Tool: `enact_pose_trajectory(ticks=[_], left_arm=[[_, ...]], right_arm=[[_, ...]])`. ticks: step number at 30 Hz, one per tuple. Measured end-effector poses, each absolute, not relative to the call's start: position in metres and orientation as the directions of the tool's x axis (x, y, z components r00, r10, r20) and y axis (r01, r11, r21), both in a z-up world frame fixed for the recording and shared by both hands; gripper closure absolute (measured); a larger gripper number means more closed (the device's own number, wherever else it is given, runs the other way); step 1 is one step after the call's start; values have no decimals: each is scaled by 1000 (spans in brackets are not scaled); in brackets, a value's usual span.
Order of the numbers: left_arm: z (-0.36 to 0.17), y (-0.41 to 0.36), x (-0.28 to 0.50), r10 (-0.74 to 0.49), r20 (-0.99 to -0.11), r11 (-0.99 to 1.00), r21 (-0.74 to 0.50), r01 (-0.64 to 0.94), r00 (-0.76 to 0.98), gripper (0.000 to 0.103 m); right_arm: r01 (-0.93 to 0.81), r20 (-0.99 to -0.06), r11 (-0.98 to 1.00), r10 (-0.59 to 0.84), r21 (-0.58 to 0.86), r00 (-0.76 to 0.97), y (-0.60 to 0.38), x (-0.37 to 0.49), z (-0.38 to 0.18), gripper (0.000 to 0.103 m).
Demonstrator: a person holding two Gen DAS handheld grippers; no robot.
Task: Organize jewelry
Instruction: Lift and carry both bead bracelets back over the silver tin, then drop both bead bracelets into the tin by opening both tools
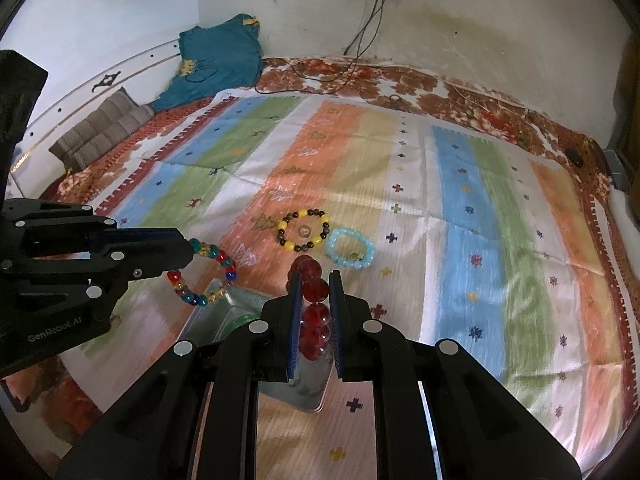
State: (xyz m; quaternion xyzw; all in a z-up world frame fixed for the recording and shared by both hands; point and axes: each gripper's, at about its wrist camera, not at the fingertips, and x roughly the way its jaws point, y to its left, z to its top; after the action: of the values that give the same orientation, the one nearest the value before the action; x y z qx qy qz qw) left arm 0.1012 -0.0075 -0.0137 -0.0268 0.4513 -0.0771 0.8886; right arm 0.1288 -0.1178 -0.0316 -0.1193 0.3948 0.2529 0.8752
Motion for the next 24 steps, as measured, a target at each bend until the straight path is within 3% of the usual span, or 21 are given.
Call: enact_pose_trajectory(ticks=[8,9,24], left_arm=[[-22,0,95,-127,-819,992,-114,58,560,93],[-22,2,95,-118,-820,993,-111,47,560,89],[-34,16,104,-19,-837,997,-58,-54,547,66]], right_arm=[[-511,-743,859,356,22,567,-132,123,-27,89],[-501,-744,865,349,22,569,-135,125,-27,89],[-432,-794,902,268,7,545,-145,152,-48,63]])
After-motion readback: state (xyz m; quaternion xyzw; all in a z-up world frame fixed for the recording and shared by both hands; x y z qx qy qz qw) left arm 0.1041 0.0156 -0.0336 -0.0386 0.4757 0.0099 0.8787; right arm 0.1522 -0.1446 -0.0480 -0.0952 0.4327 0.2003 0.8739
